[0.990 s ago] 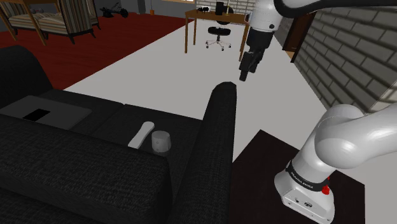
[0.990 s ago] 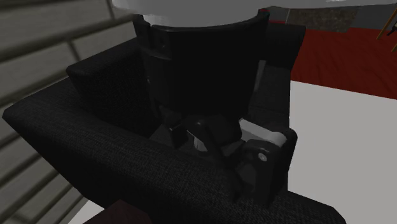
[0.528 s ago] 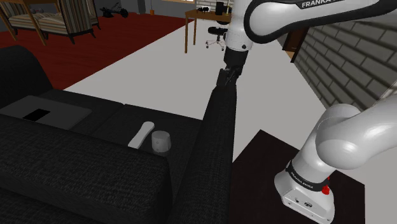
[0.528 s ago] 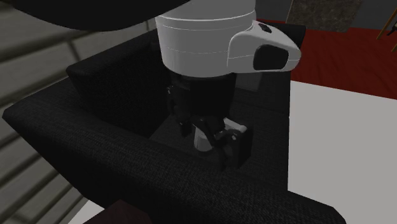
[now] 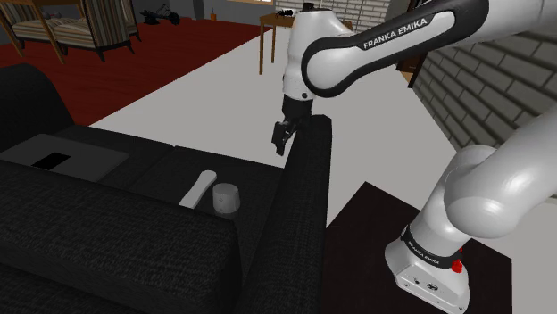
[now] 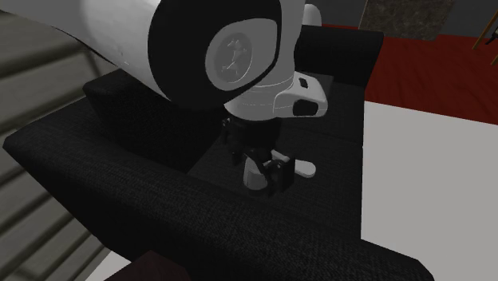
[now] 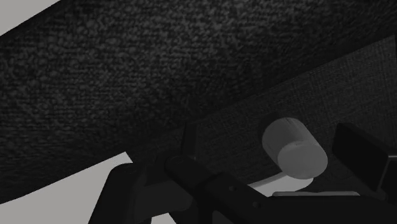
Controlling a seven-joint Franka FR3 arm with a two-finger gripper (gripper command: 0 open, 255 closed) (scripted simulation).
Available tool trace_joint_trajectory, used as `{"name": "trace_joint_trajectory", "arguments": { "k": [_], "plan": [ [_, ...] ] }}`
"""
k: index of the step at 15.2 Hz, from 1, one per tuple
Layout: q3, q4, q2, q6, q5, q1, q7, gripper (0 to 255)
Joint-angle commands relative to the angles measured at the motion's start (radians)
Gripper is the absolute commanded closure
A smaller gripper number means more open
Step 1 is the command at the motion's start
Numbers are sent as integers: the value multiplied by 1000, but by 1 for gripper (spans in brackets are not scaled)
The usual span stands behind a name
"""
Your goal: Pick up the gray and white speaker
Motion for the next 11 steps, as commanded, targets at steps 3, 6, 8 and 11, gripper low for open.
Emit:
{"name": "trace_joint_trajectory", "arguments": {
  "k": [3,6,8,11],
  "plan": [
    [38,47,150,108,13,18,50,0],
    [61,94,262,175,11,30,87,0],
    [73,132,338,215,5,39,112,0],
    [87,197,452,266,-11,56,152,0]
  ]
}}
